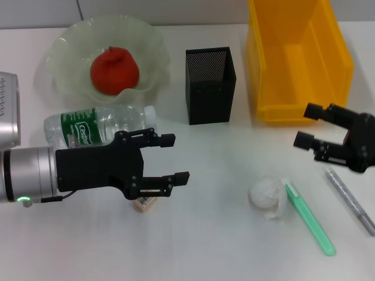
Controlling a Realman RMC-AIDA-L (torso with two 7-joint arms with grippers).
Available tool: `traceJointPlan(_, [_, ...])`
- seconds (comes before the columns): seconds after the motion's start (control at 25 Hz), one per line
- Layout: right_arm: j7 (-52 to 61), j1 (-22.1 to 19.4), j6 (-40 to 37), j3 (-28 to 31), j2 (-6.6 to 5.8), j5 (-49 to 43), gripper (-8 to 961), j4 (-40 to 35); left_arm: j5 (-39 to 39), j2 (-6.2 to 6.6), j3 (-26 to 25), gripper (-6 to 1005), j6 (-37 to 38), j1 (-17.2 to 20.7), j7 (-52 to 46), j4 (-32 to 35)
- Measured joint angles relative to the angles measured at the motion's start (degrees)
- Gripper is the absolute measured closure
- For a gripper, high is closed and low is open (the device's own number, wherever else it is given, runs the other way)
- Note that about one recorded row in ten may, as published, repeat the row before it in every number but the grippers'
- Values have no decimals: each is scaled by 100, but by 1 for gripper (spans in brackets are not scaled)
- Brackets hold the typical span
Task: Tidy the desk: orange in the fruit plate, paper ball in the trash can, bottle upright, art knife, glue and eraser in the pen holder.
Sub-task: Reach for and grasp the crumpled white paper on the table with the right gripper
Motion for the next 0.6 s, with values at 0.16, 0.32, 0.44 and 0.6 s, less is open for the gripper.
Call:
traceJointPlan(0.16, [1317,199,17,-15,-7,-404,131,-1007,0,2,0,214,-11,7,0,-3])
traceJointPlan(0.32, [2971,803,-114,-22,-97,-1624,131,-2009,0,3,0,215,-20,56,95,-7])
traceJointPlan(0.44, [3545,1115,-300,-70,-142,-2183,131,-2311,1,3,-1,215,-21,68,176,-16])
traceJointPlan(0.6, [4741,1711,-641,-411,-223,-3094,131,-2872,1,3,0,216,-21,58,235,-88])
